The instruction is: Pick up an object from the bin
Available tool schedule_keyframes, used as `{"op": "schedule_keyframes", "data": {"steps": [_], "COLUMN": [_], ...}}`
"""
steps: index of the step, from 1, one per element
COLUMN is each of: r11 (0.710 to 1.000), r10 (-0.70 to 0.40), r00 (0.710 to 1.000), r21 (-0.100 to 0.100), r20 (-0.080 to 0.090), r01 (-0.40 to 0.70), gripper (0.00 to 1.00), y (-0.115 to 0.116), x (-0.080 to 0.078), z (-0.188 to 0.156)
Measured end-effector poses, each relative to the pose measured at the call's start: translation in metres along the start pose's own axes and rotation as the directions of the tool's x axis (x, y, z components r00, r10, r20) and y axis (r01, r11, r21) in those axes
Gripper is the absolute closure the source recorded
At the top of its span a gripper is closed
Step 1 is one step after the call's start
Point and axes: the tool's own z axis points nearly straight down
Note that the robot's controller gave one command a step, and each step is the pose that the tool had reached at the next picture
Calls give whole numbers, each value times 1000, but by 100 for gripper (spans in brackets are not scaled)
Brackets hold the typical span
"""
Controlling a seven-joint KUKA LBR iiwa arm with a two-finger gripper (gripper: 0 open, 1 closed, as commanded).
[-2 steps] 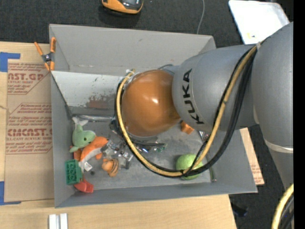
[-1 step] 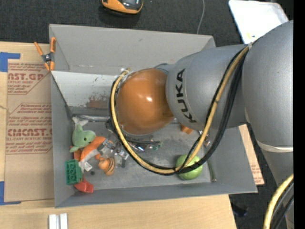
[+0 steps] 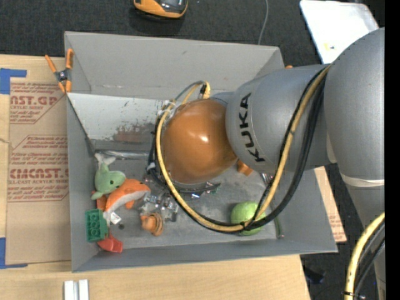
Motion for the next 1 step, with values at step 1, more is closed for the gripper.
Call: {"op": "schedule_keyframes", "data": {"steps": [1], "r11": [955], "r10": [297], "r00": [955], "r21": [0], "r20": [4], "r01": [-297], "gripper": [100], "y": [4], "x": [21], "z": [36]}}
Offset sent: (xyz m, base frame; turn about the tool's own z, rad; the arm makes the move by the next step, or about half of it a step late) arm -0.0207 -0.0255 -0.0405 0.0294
